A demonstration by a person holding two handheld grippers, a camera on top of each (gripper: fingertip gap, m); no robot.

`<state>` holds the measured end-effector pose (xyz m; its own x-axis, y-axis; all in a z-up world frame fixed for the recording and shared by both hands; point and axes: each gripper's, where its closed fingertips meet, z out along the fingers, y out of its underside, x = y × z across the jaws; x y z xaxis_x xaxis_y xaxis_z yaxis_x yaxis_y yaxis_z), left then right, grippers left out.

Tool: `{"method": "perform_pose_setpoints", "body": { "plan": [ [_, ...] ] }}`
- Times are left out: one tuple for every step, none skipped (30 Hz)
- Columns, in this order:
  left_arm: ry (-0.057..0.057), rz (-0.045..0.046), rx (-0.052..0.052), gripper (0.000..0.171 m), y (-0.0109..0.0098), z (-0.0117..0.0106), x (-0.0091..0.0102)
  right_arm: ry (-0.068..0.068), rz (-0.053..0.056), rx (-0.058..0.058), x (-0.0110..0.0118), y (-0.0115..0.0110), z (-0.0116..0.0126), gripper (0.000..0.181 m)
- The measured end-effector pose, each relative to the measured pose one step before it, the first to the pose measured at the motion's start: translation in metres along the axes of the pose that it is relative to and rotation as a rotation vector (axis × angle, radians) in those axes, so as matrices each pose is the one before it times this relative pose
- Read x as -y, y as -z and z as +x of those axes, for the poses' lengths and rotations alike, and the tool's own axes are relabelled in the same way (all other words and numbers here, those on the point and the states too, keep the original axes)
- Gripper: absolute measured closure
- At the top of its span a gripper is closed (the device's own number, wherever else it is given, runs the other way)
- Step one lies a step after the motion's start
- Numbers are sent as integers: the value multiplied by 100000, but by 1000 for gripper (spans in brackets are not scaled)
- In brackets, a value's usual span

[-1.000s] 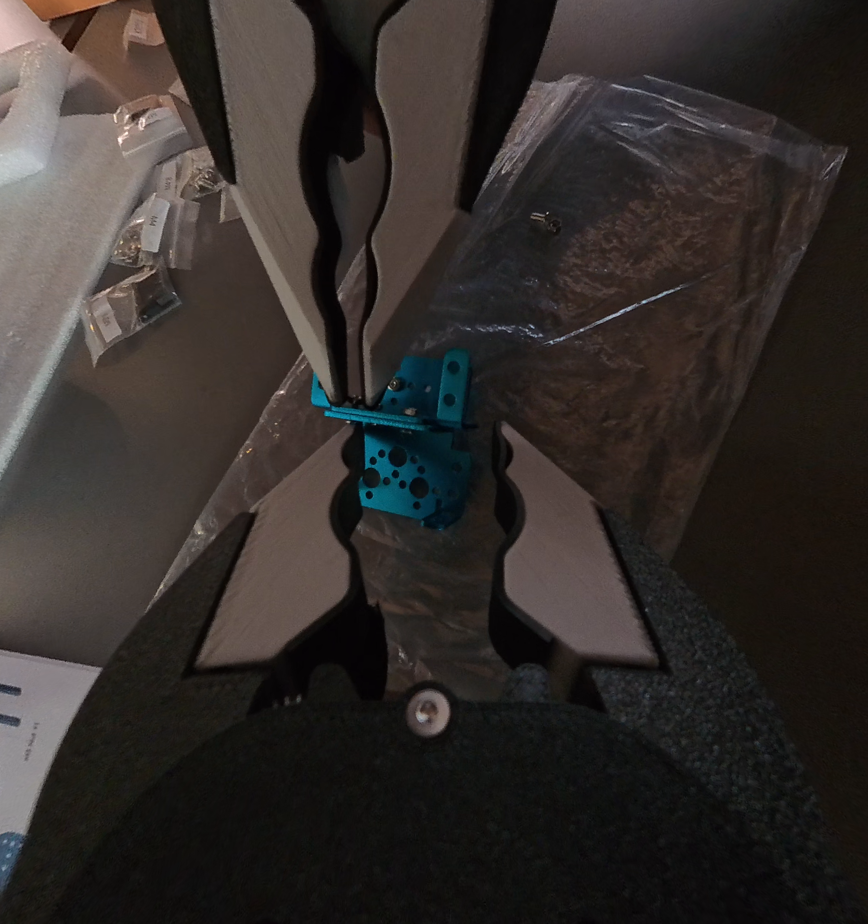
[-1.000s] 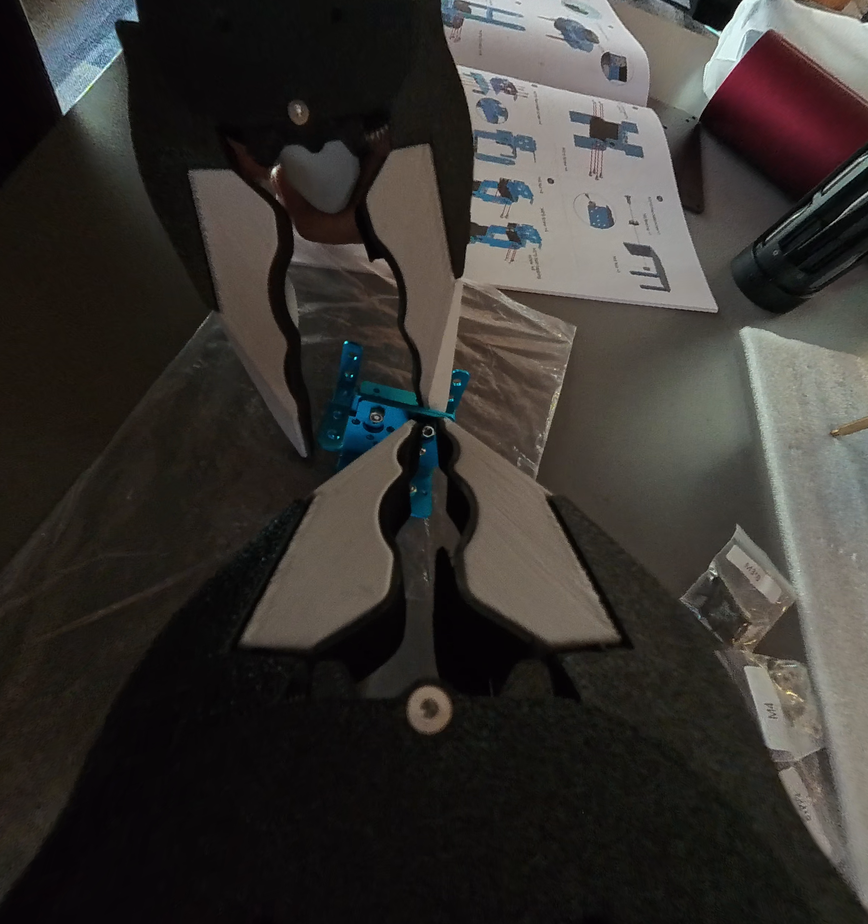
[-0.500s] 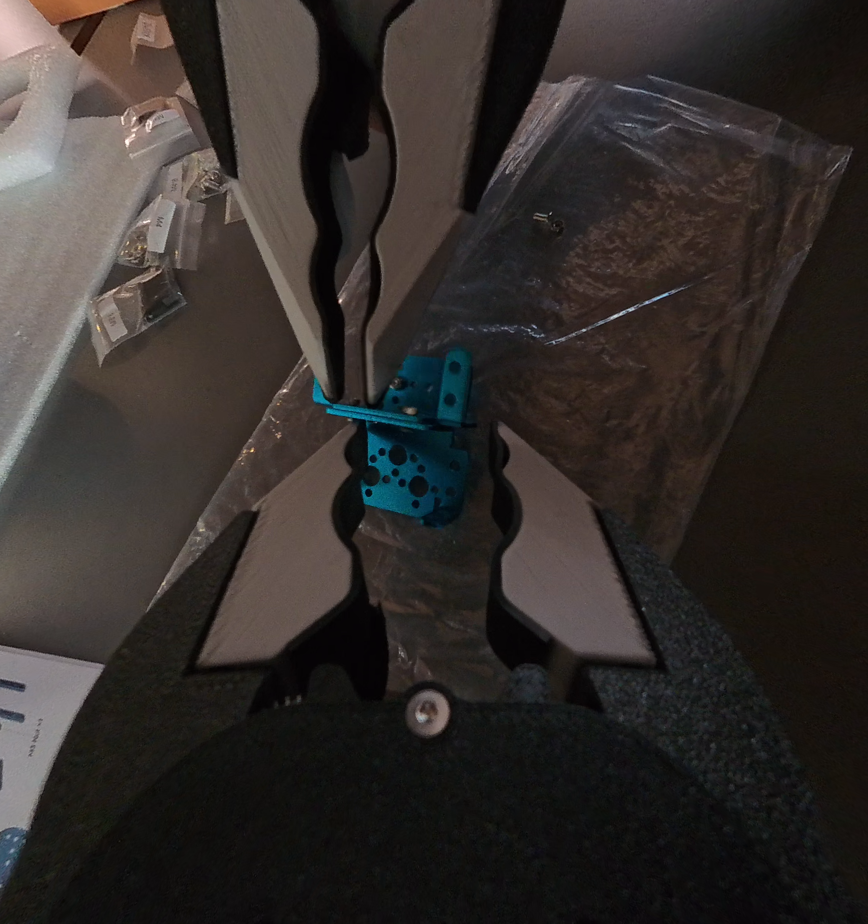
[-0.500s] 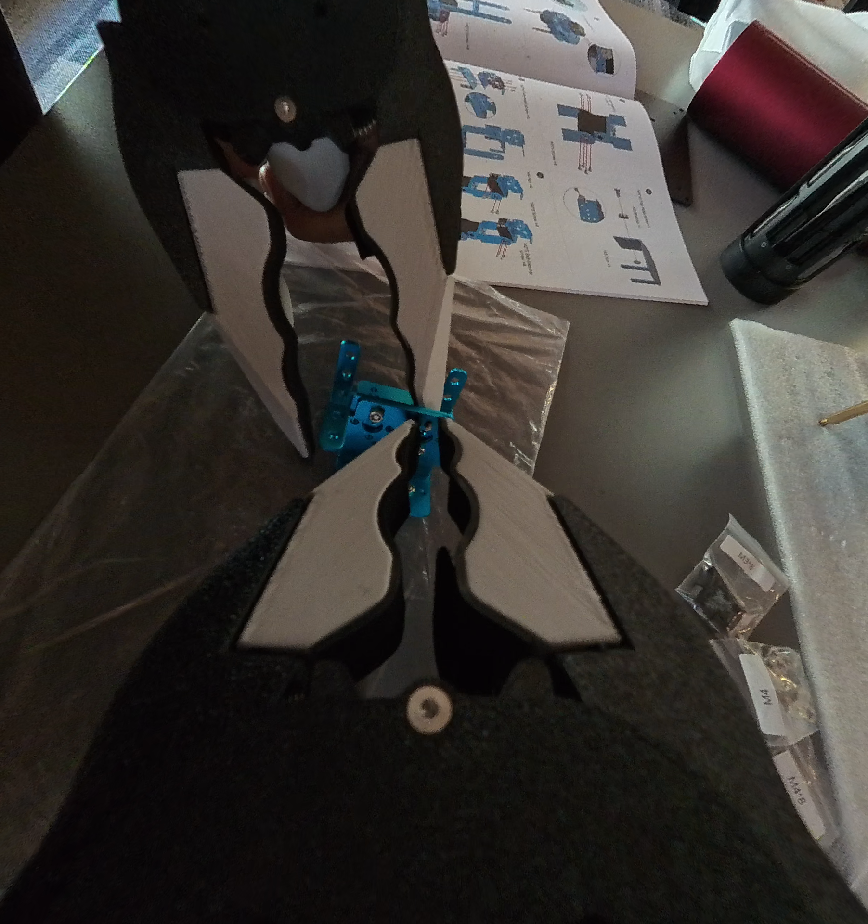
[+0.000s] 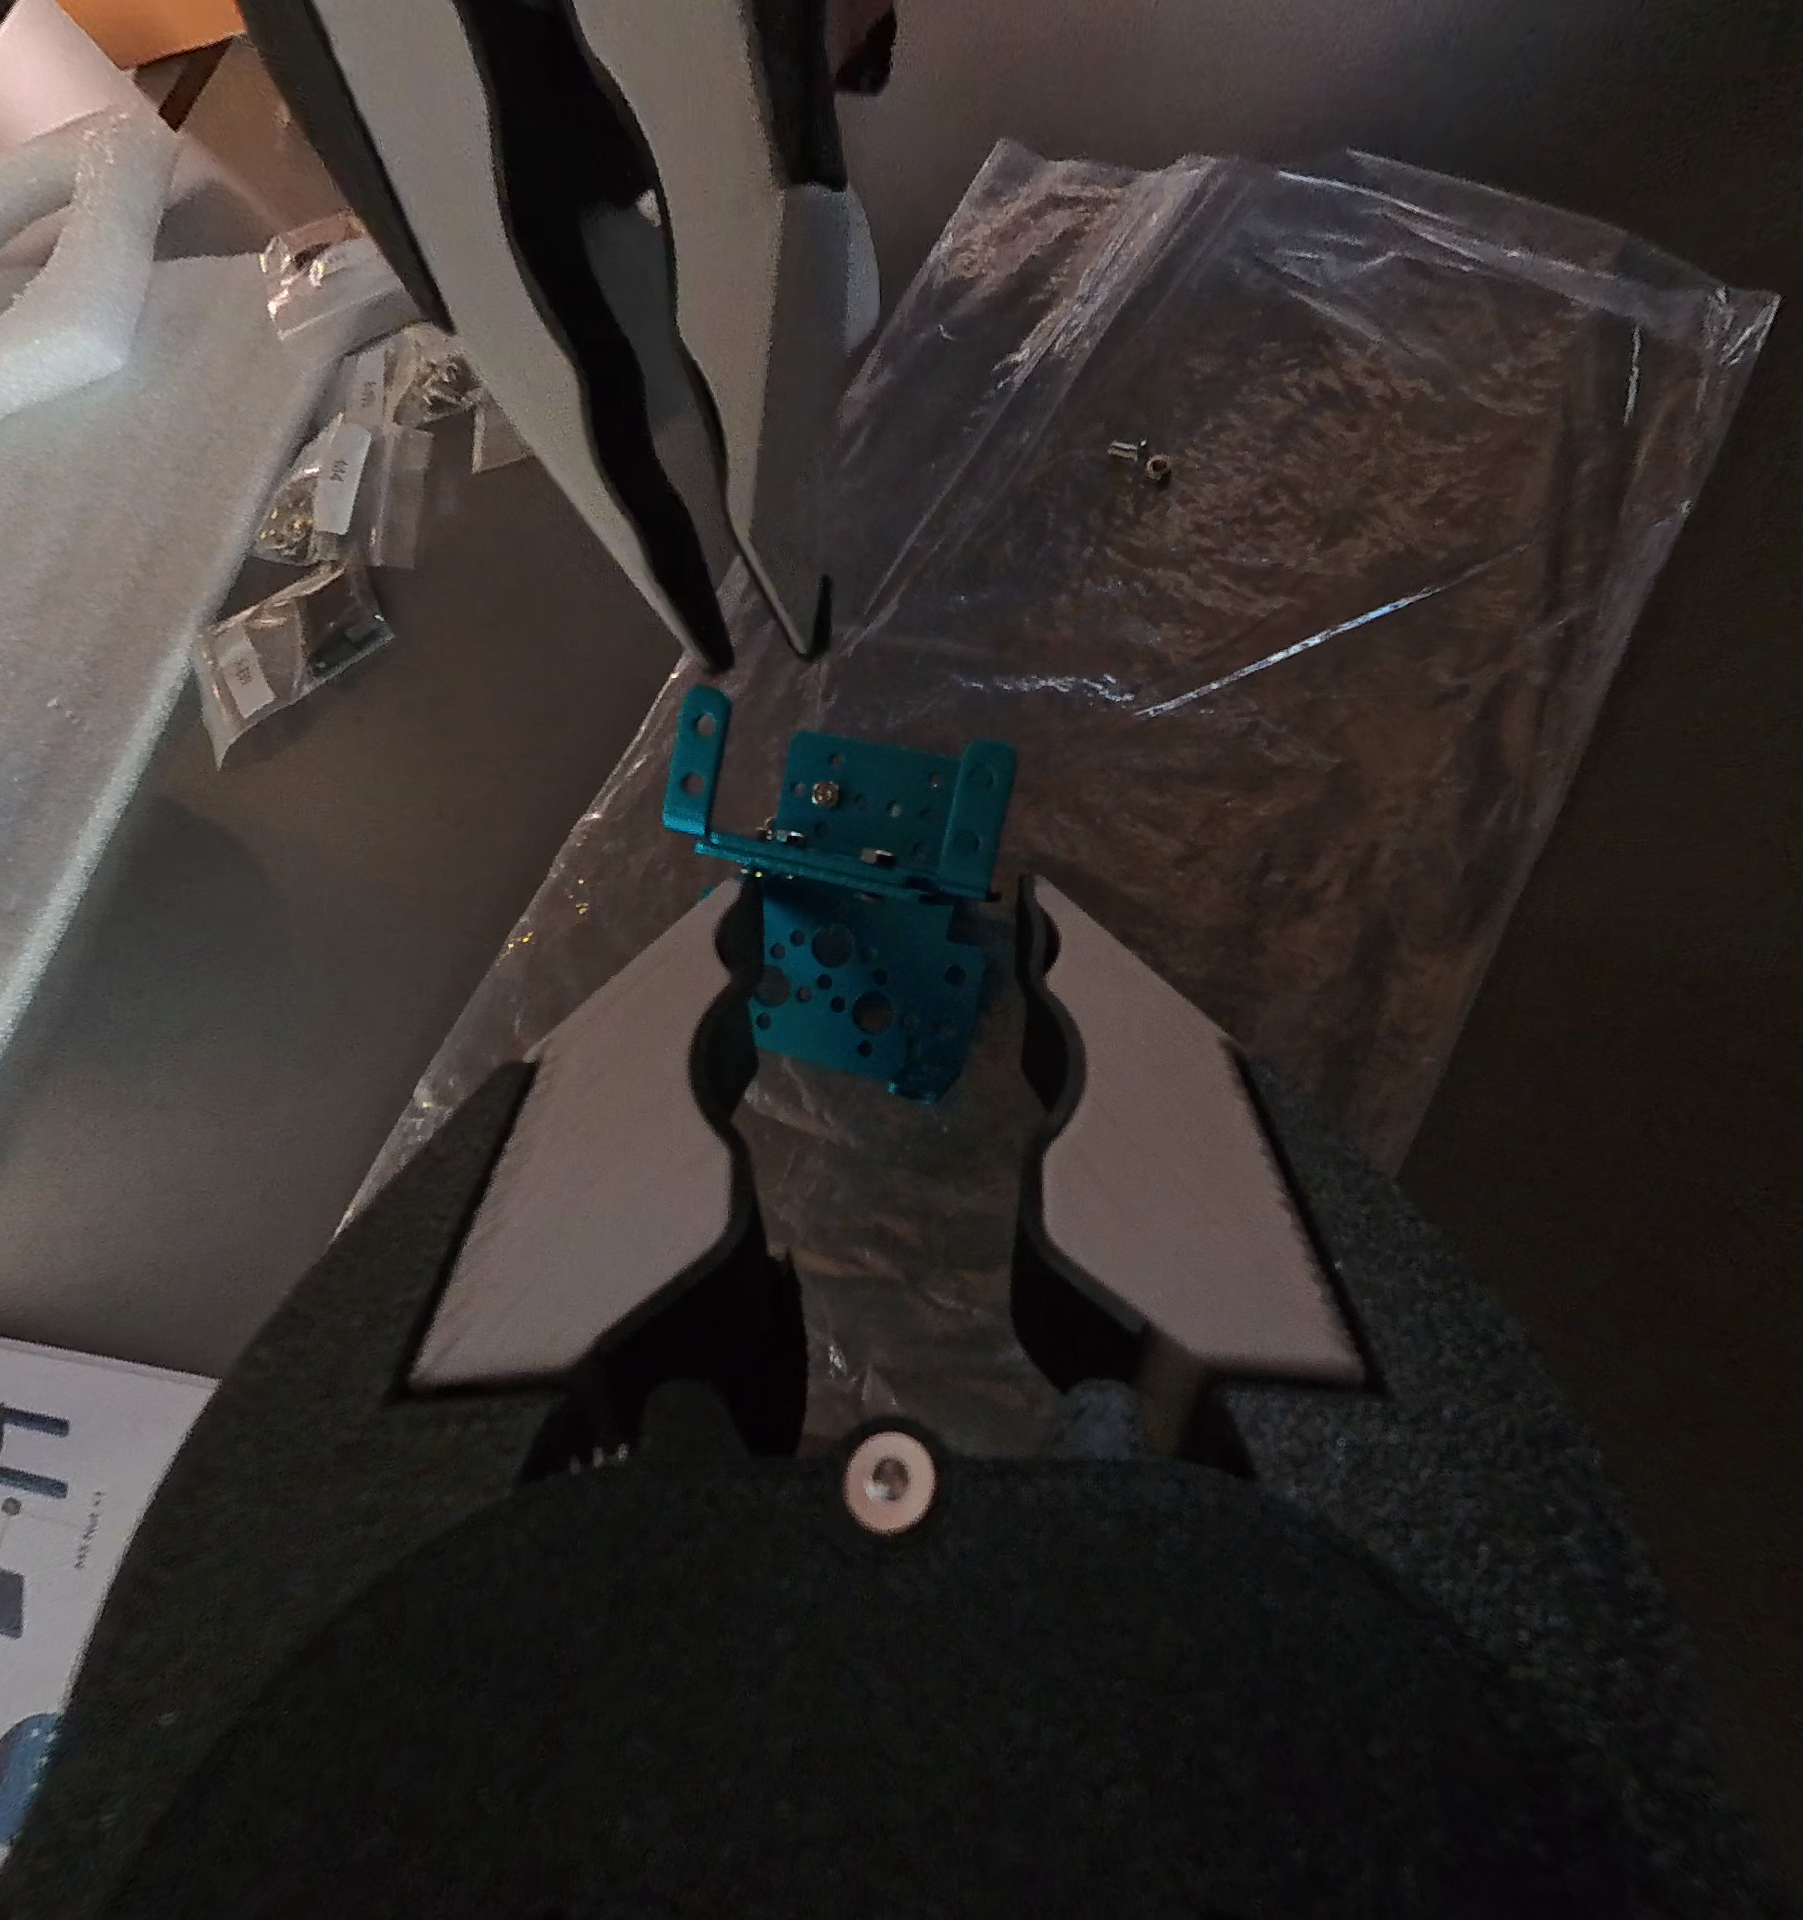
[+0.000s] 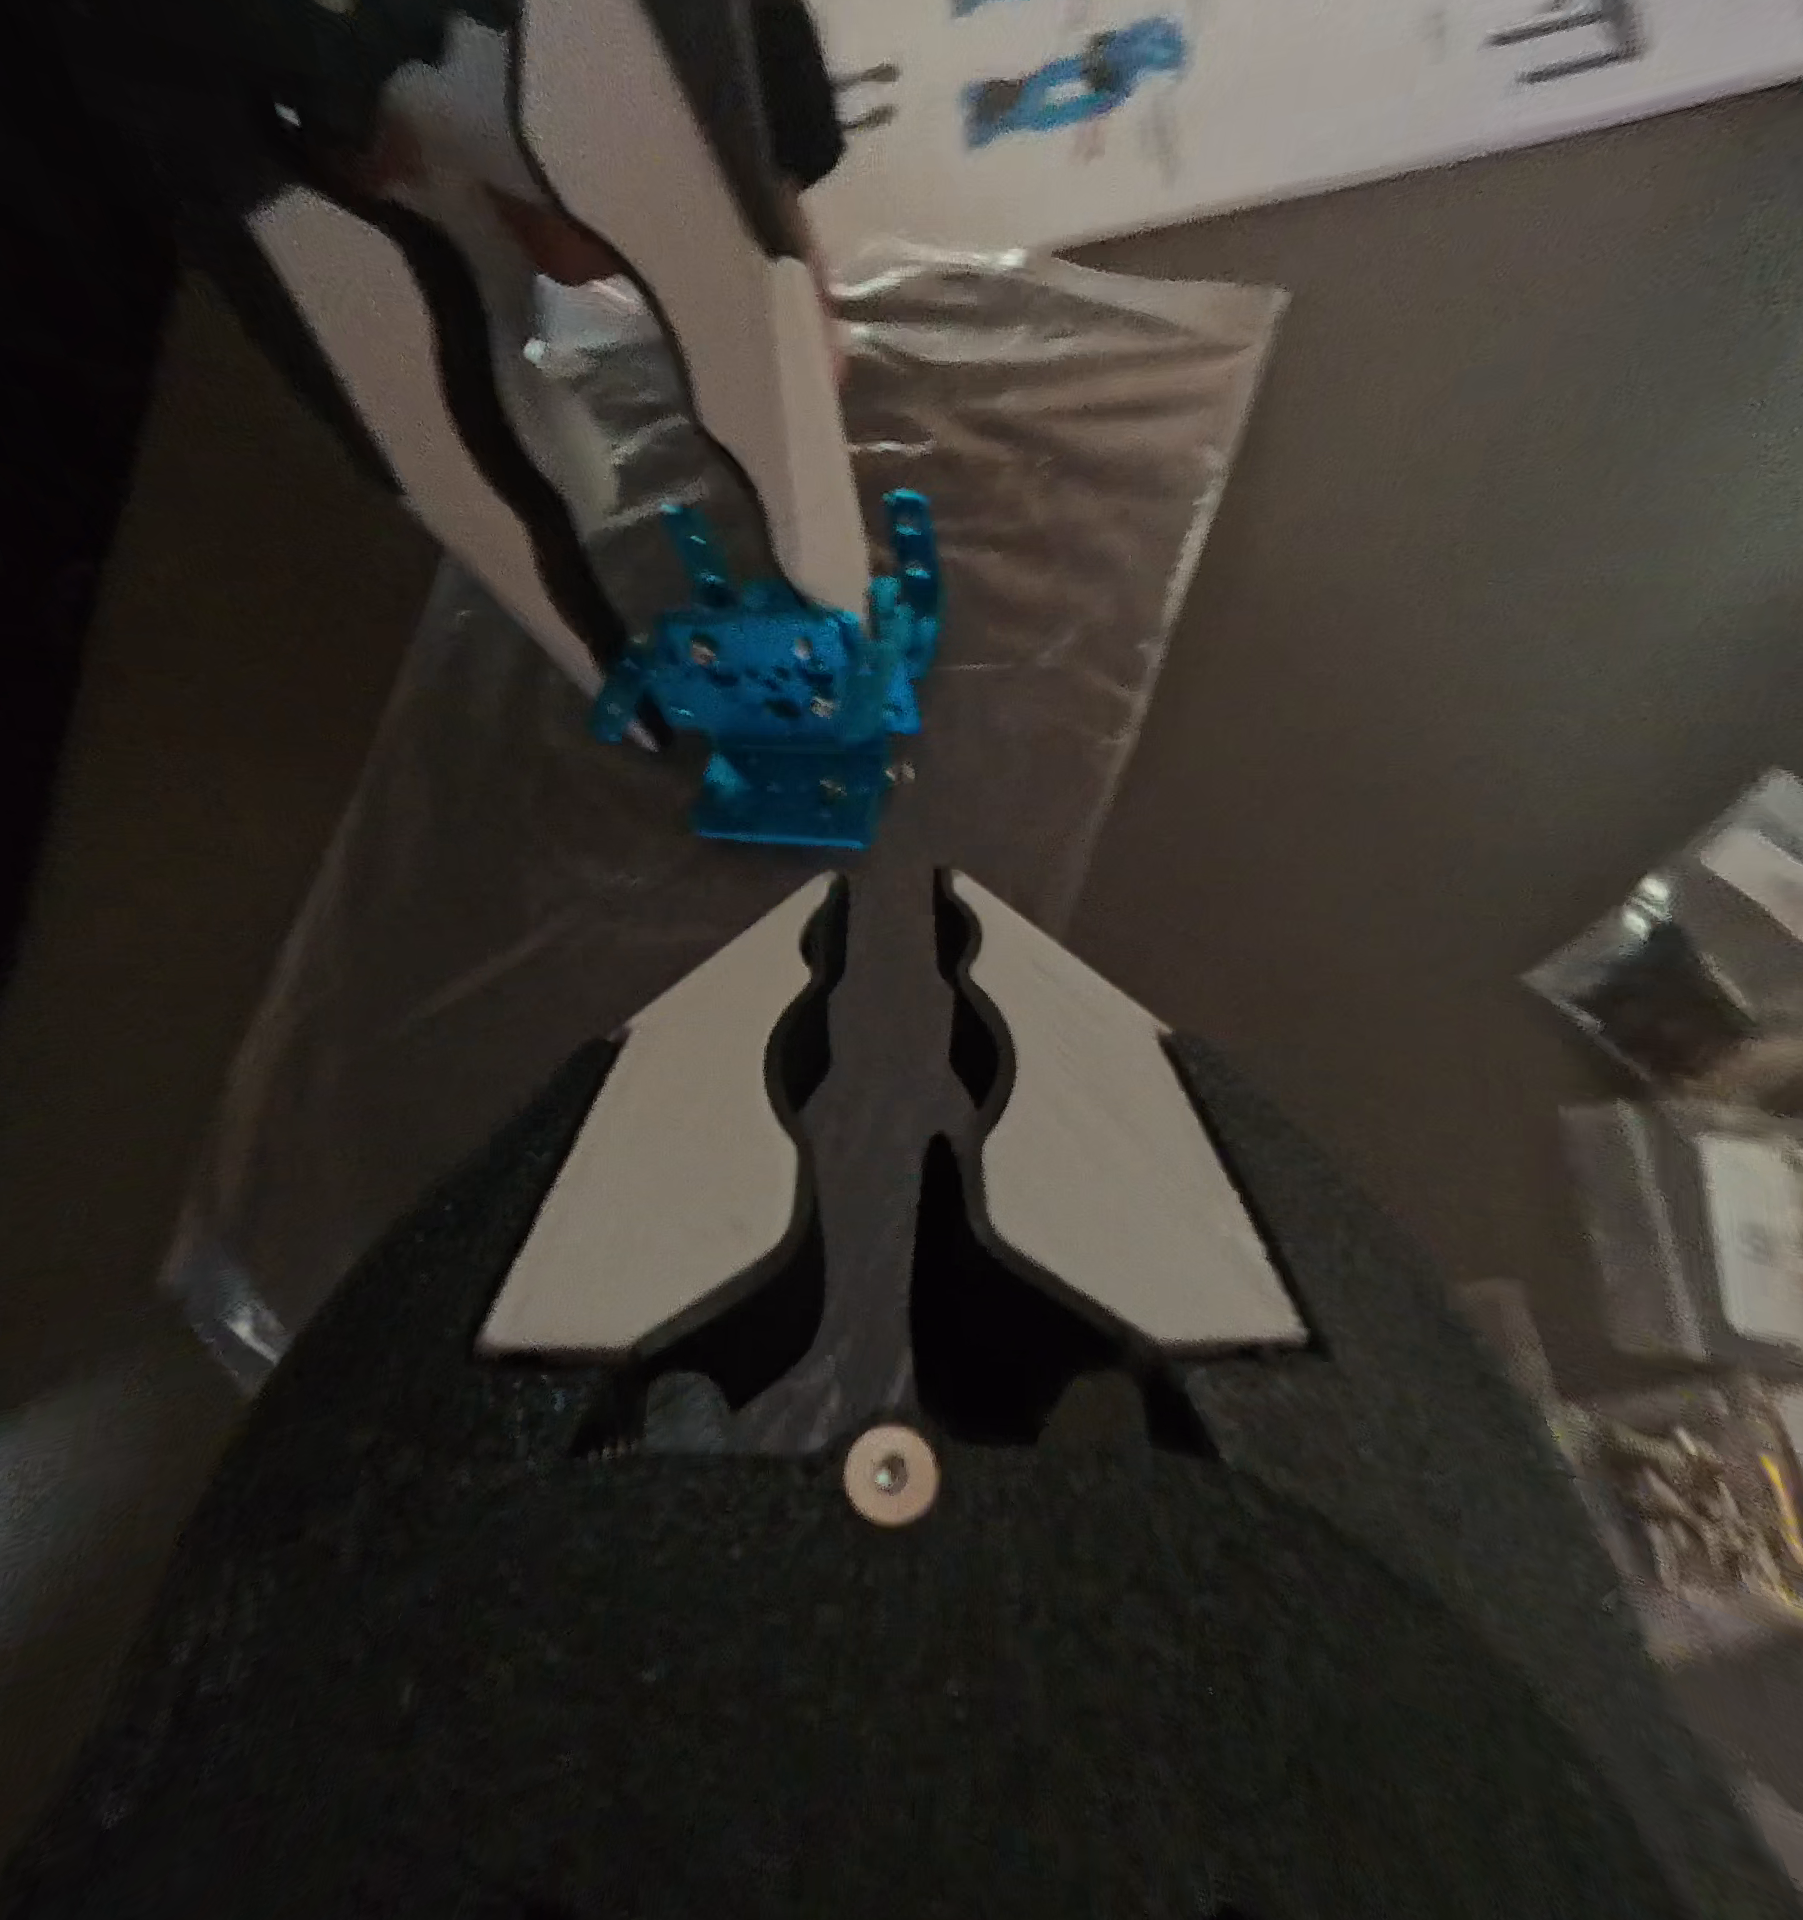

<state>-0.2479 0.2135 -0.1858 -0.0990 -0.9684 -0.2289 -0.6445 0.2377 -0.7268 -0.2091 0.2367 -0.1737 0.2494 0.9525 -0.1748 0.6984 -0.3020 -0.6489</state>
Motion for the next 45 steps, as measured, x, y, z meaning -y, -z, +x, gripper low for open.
{"method": "perform_pose_setpoints", "body": {
  "plan": [
    [17,22,128,123,4,-29,8,1404,1093,2455,499,-321,-409,166],
    [71,48,237,123,0,-69,4,2664,925,-2445,423,-269,228,168],
    [89,26,-3,123,11,-20,-16,2629,-325,-2955,148,-260,274,172],
    [141,124,65,123,25,-30,5,1969,-539,-923,136,-265,-34,176],
    [77,102,41,123,26,-31,2,920,1055,300,361,-267,-207,179],
    [-131,-153,-140,122,42,24,-45,81,1374,695,376,-269,-248,180],
    [-133,-243,45,122,56,-8,-80,-478,279,-471,151,-257,-10,179],
    [58,-85,160,122,50,-38,-71,-625,243,-932,81,-126,129,180],
    [202,87,-22,122,71,-27,-43,-965,759,336,111,-22,-61,179],
    [403,198,-79,122,74,-16,15,-1361,1321,699,176,1,-109,176],
    [390,2,-233,122,60,7,-14,-1438,1207,584,139,-6,-74,176],
    [23,-218,-340,122,25,56,-64,-853,163,668,-15,-35,-104,175],
    [-286,-284,-72,122,6,35,-96,177,-718,192,-161,-42,-68,174],
    [-452,-53,207,122,12,17,-33,1002,-1134,-1311,-231,21,145,173],
    [-480,-18,229,122,10,28,-9,1318,-902,-2233,-225,99,320,174],
    [-476,-25,169,122,17,25,-5,1197,-1022,-1768,-254,184,319,174],
    [-333,-37,204,122,16,10,-11,829,-1043,-1350,-260,264,338,173],
    [-130,-24,111,122,27,14,1,376,-841,-793,-216,290,325,173],
    [50,-34,-140,123,32,24,-17,452,-1324,-80,-280,235,239,173],
    [356,-114,-263,123,40,21,-31,994,-2265,14,-383,96,169,174],
    [616,-239,-225,123,31,-13,-61,1842,-2377,34,-363,-41,45,174],
    [668,-336,-404,122,30,-1,-86,2431,-1761,-298,-200,-162,-4,174],
    [571,-125,-424,123,25,15,-57,2702,-692,-213,34,-233,-72,174],
    [445,-121,-357,123,33,7,-61,2361,111,364,176,-280,-167,174],
    [609,-169,-360,122,27,5,-49,1751,-51,936,149,-303,-206,175],
    [401,-195,-438,123,45,20,-47,1124,-862,722,18,-283,-115,174],
    [-180,-113,-289,123,30,21,-38,675,-873,458,16,-218,-48,174],
    [-327,-164,-52,124,49,6,-38,262,30,800,110,-131,-85,174],
    [-212,-250,-96,124,47,16,-29,-208,1105,913,259,-68,-80,175],
    [-198,-188,-74,124,64,4,-29,-488,1130,890,255,-51,-74,174],
    [-159,39,-255,125,62,35,-11,-350,-57,673,55,-108,-52,176],
    [-102,97,-448,125,52,68,-10,45,-249,409,45,-108,-60,176],
    [-8,-55,-409,124,26,60,-28,436,-42,134,82,-66,-71,176],
    [-102,161,-232,124,11,38,5,636,-71,-36,64,-28,-60,177],
    [-321,177,-224,125,4,66,39,454,-259,-66,22,-27,-27,177],
    [-561,91,-239,126,18,79,41,122,-241,111,29,-19,6,177],
    [-617,97,-385,127,40,125,43,152,-59,689,35,-41,-72,176],
    [-539,115,-651,129,81,140,27,206,-221,550,21,-87,-32,176],
    [-36,183,-340,129,86,51,32,183,-611,23,-23,-129,47,175],
    [307,147,-254,129,73,15,15,362,-588,651,14,-131,-61,176],
    [488,73,-219,129,42,-6,3,356,-467,135,61,-49,4,176],
    [420,-75,23,129,-3,-30,-32,136,-870,-18,15,-13,60,176],
    [101,-77,17,129,-9,-21,-32,-302,-1154,444,-28,0,-15,175],
    [-149,-34,-49,128,-5,-5,2,-120,-1063,467,-24,-12,-55,176],
    [-309,-100,-34,128,-7,9,6,303,-811,-98,2,-12,-45,177]
  ]
}}
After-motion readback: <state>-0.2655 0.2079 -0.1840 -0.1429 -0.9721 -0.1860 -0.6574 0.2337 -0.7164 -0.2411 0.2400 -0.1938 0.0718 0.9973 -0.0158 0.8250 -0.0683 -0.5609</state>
